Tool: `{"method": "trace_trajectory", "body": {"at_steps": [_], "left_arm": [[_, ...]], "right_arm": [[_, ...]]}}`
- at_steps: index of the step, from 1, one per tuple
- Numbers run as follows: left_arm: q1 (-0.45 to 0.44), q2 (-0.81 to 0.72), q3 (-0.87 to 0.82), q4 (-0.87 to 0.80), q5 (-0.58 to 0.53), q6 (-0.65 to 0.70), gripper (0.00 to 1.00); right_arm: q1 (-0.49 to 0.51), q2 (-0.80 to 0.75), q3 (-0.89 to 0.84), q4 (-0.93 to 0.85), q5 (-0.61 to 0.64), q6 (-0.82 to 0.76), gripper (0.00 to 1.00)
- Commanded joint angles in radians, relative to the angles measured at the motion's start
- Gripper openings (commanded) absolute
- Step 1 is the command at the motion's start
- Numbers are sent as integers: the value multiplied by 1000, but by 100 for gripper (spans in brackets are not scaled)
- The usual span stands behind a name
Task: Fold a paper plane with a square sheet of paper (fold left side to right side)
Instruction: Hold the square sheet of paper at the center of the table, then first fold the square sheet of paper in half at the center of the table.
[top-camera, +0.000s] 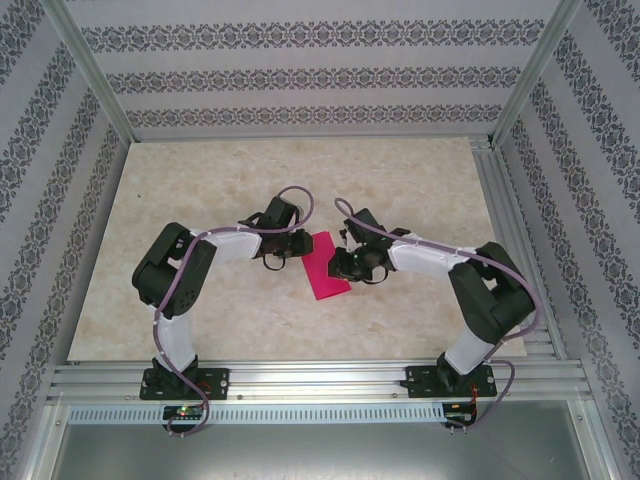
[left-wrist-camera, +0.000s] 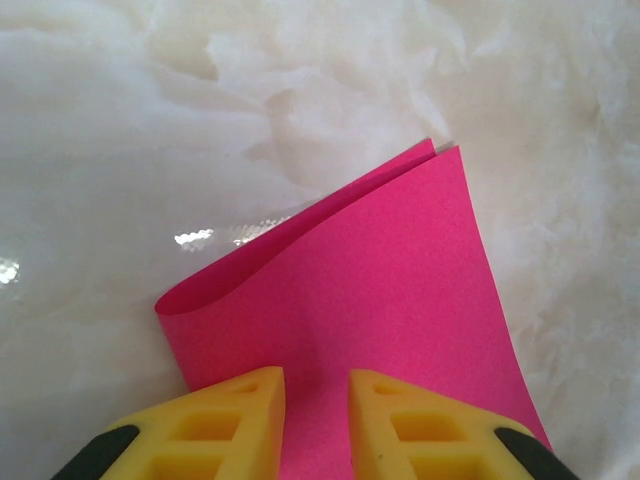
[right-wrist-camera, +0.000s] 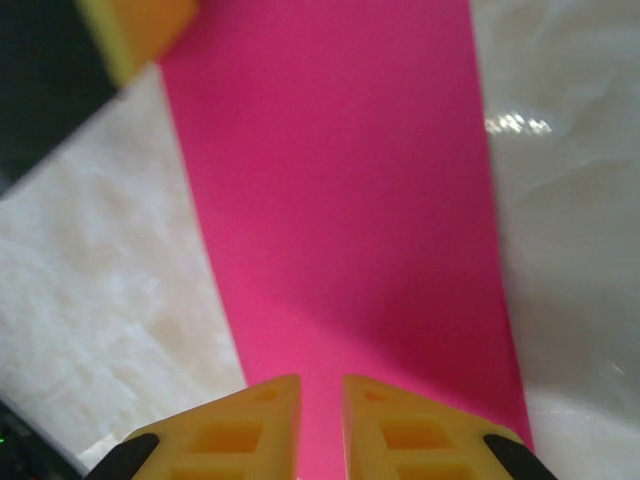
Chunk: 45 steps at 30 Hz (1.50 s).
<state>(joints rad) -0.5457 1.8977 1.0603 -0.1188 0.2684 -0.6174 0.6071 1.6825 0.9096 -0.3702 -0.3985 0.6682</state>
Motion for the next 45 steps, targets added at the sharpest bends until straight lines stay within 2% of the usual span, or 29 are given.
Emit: {"method": "trace_trajectory", "body": {"at_steps": [1,9,15,23,29,33,45], "left_arm": [[-11,-46,-2,-28,13,14,28],[-8,-65,53,-87,-31,43,31],[-3,-22,74,-49,0,50,31],[30,46,101,-59,-35,70,29],[38,70,64,-24,-26,61,29],[45,74,33,-12,-69,58,29],[156,22,-51,-8,-83,76,34]], "right_arm": [[8,40,-5,16,-1,13,19],[7,97,-15,-26,42,-10,18],[9,97,-22,-25,43,-6,18],[9,99,-25,-35,50,-9,18],[9,104,-28,-40,56,-9,18],[10,106,-30,-51,65,-12,18],[7,103,-74,-42,57,-13,18]]}}
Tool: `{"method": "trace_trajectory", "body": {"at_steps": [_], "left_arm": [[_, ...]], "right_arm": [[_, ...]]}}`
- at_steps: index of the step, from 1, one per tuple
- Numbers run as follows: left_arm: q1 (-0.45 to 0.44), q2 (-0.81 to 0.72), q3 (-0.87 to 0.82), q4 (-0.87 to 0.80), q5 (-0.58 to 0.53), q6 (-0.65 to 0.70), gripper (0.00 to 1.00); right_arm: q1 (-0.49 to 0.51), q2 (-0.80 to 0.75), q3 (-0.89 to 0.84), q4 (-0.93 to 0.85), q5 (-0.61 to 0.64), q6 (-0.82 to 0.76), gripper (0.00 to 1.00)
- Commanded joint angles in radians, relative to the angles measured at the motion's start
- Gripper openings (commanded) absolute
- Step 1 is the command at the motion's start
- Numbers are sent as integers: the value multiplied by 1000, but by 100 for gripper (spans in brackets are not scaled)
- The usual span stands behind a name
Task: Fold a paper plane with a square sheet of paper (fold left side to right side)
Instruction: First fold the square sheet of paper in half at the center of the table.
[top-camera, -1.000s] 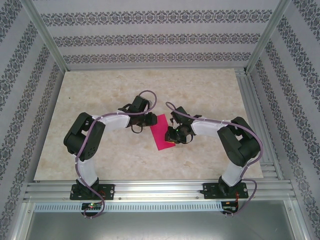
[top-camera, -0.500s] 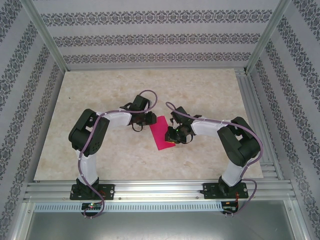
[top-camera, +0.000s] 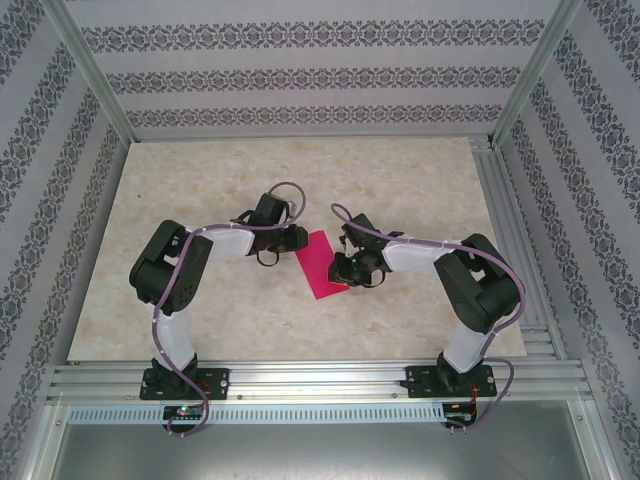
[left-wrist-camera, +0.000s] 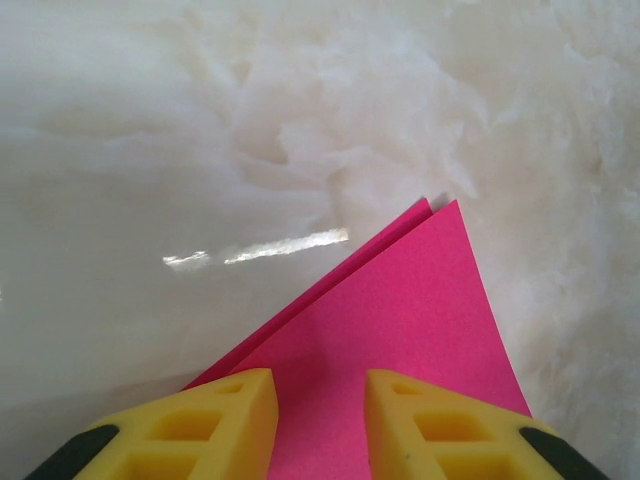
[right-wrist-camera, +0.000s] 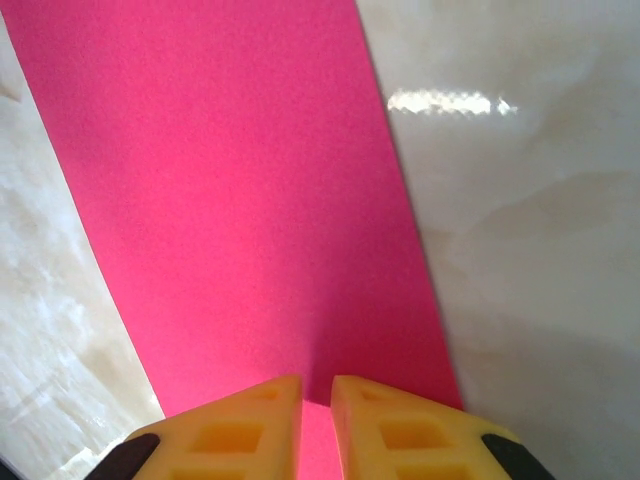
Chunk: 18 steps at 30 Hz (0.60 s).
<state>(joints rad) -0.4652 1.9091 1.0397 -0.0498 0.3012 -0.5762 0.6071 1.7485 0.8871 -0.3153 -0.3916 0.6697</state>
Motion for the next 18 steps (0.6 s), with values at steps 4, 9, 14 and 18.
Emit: {"method": "trace_trajectory", "body": {"at_steps": [4,9,14,18], "left_arm": [[112,9,-9,-98,-107,55,37],[152,11,-1,-111,-111,67,38],[184,-13,5,-133,-107,80,41],[192,-85,3,-150,-85,76,43]], "right_arm": [[7,40,-54,-98,41,-21,18],[6,34,-62,-100,39,-21,18],[7,20,-49,-111,30,-30,18],[8,-24,-31,-90,6,-29,19]]}}
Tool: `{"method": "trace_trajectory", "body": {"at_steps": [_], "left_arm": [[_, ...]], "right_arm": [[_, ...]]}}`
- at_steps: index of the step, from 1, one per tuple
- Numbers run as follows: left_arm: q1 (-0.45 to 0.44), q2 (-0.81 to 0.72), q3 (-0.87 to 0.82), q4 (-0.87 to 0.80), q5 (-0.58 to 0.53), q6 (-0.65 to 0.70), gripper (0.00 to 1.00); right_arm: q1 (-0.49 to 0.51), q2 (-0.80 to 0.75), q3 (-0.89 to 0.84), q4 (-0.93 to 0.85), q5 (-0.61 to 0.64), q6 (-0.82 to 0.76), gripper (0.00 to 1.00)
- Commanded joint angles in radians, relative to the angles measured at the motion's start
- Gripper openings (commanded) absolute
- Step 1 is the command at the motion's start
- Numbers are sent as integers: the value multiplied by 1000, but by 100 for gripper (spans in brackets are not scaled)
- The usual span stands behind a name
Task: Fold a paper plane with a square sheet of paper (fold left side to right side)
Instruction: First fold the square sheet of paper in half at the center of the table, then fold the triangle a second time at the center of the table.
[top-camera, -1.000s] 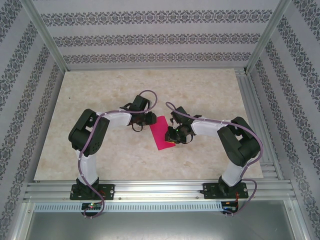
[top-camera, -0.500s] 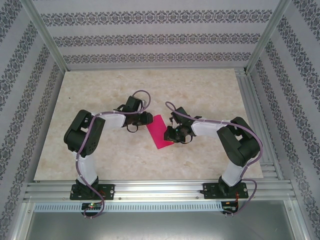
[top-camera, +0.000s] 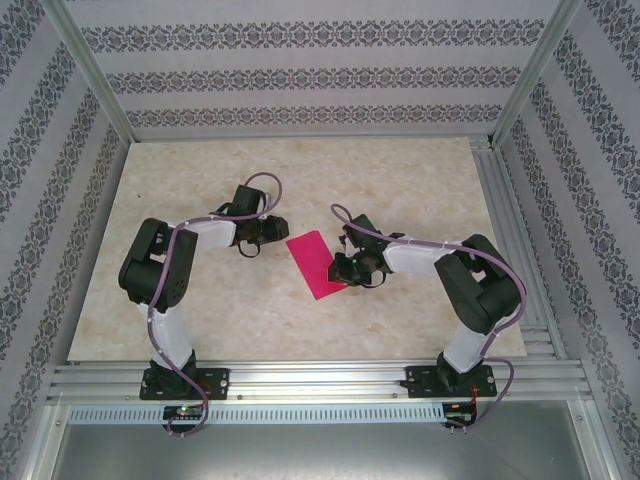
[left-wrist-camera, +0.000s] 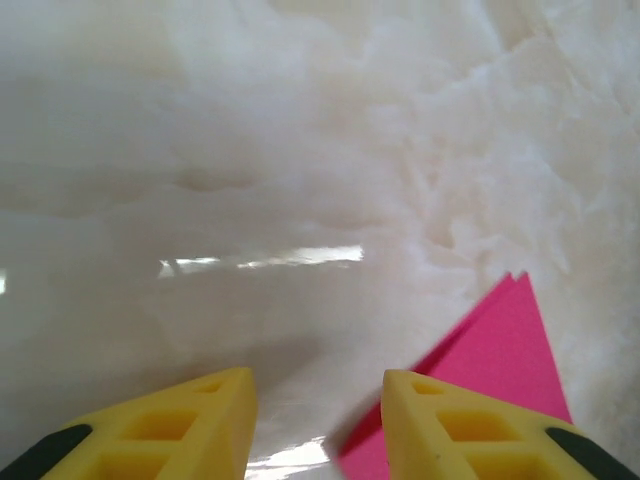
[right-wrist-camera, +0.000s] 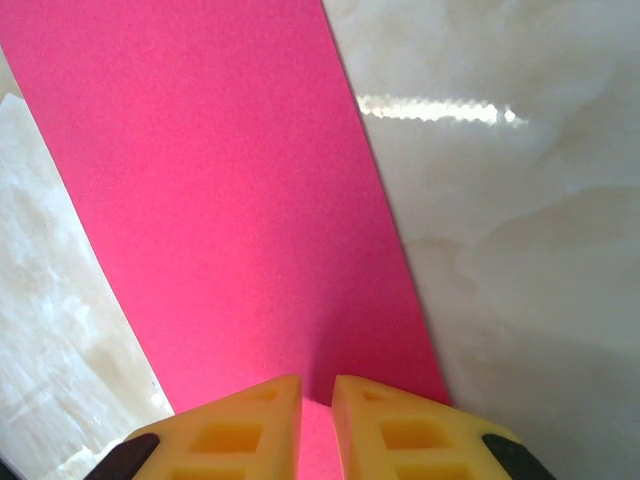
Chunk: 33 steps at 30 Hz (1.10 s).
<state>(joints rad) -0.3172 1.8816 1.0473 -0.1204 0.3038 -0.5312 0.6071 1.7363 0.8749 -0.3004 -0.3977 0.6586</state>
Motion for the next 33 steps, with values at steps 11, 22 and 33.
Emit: {"method": "trace_trajectory", "body": {"at_steps": [11,22,33], "left_arm": [[-37,-194,-234,143,161,-199,53],[-93,-96,-220,225,159,-267,51],[-130,-16,-146,234,170,-275,40]], "right_arm": [[-86,-260,-2,-137,68,-91,45],[-190,-236,-125,-15,-134,-99,47],[-198,-213,-142,19,-163,-85,47]]}}
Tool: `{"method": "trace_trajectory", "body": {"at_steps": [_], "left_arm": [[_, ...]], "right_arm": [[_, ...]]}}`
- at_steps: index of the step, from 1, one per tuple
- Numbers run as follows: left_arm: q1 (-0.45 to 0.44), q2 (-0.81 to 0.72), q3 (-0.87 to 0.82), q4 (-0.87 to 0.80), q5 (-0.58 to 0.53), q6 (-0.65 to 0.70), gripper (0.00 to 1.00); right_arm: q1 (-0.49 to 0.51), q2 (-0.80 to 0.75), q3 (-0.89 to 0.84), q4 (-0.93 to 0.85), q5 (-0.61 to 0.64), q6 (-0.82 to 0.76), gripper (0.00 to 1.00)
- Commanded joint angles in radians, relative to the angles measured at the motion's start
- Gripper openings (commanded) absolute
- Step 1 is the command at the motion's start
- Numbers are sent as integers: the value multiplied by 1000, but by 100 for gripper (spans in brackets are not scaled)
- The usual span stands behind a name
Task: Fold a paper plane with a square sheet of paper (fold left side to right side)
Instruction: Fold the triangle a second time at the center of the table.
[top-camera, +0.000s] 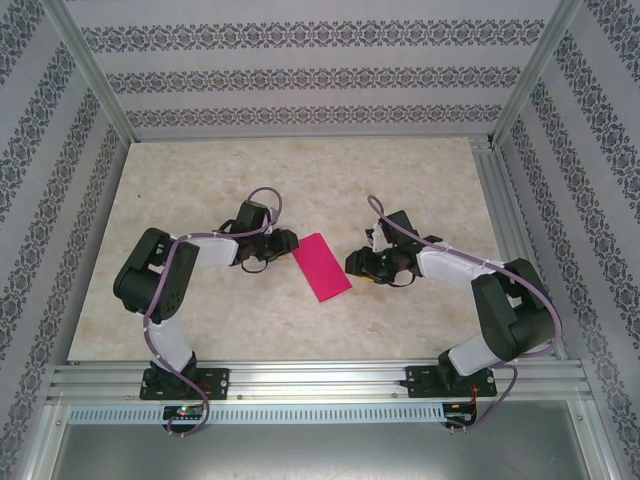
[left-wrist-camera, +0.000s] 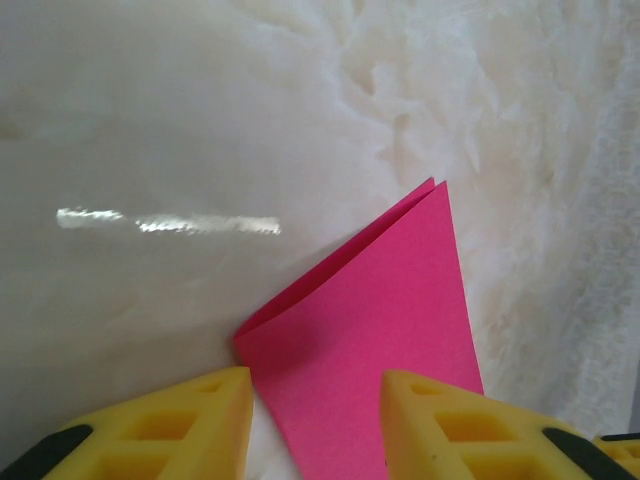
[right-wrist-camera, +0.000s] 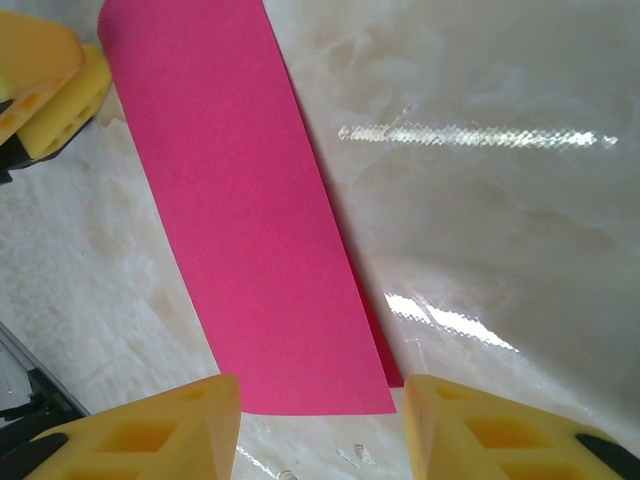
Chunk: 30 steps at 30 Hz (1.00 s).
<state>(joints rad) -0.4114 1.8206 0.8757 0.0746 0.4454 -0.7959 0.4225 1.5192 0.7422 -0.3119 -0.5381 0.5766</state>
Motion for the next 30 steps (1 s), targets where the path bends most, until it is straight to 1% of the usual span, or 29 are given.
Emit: {"method": "trace_trajectory", "body": {"at_steps": [1,3,7,10,12,15,25,28,30], "left_arm": [[-39,52,31,39,29,-11,40],[-46,66,44,39,32,-10,39],[-56,82,70,42,42,-4,34],[-68,100,109,32,59,7,34],[-82,116,141,17,65,16,34],[-100,142,180,3,69,22,34],[-115,167,197,-5,61,20,33],[-116,165,194,6,71,17,27],[-116,160,189,29,85,14,21]], "right_arm": [[-14,3,-12,30,-24,-2,47],[-17,1,-12,26,-23,-4,47],[-42,-7,-30,26,-36,-7,47],[-71,-20,-49,27,-49,-12,47],[-88,-16,-66,54,-86,-2,47],[-90,7,-80,83,-131,14,46],[-86,58,-110,160,-166,71,44],[-81,57,-103,155,-161,71,44],[-84,51,-99,149,-155,66,44]]}}
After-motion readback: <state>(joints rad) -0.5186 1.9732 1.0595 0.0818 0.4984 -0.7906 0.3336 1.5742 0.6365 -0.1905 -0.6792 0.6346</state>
